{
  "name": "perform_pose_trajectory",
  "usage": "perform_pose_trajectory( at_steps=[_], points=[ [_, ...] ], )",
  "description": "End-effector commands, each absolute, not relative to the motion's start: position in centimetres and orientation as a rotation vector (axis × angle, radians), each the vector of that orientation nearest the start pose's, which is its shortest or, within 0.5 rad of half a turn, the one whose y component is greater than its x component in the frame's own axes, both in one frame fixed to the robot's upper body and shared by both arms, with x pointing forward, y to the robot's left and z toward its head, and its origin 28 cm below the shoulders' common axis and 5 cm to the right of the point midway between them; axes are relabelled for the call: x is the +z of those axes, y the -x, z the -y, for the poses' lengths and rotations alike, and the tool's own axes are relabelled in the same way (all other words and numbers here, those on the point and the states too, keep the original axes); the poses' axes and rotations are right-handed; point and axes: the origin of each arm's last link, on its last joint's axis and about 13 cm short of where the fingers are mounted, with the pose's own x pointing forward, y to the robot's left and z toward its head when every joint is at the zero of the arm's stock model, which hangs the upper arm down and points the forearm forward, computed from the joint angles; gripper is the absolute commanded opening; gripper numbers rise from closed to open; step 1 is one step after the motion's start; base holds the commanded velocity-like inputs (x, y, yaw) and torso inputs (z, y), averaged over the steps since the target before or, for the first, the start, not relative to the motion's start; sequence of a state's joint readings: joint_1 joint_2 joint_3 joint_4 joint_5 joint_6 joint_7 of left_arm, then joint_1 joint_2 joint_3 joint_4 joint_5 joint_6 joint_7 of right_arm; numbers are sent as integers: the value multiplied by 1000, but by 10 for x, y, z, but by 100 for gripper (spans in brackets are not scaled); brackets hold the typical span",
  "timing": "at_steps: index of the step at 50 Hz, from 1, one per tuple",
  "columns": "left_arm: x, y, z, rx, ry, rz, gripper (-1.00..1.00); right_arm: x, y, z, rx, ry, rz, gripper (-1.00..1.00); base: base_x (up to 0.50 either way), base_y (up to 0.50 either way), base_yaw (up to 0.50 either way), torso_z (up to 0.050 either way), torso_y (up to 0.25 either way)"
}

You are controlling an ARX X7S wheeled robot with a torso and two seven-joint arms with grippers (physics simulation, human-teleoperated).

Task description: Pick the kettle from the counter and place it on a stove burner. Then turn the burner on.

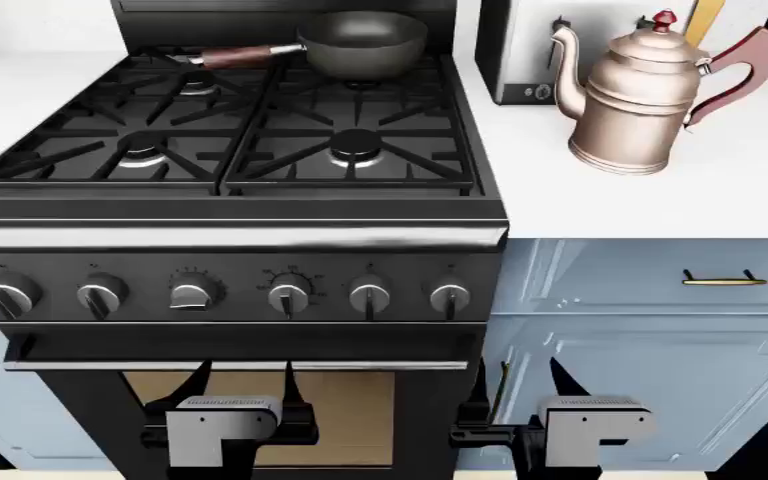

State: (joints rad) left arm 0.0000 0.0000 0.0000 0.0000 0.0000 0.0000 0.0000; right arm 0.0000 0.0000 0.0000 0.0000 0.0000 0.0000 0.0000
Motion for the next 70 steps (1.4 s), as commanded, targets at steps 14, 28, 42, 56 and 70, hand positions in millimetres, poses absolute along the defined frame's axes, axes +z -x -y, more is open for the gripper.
perform_pose_trajectory(
  at_steps=[14,28,42,56,70],
  points=[
    [75,-196,-211,-62,62,201,100,76,-189,95,85,36,160,100,0,0,0,21,11],
    [188,-201,-220,-8,-78,507,100,184,-195,98,170,-19,361,100,0,0,0,50,25],
    [199,-184,-220,-5,-100,550,100,189,-181,102,186,-49,436,100,71,-356,0,18,9],
    [201,-182,-219,-4,-118,563,100,190,-179,100,213,-38,461,100,360,-475,0,0,0],
    [202,-179,-219,-21,-98,565,100,191,-178,100,197,-36,468,100,332,-487,0,0,0]
  ],
)
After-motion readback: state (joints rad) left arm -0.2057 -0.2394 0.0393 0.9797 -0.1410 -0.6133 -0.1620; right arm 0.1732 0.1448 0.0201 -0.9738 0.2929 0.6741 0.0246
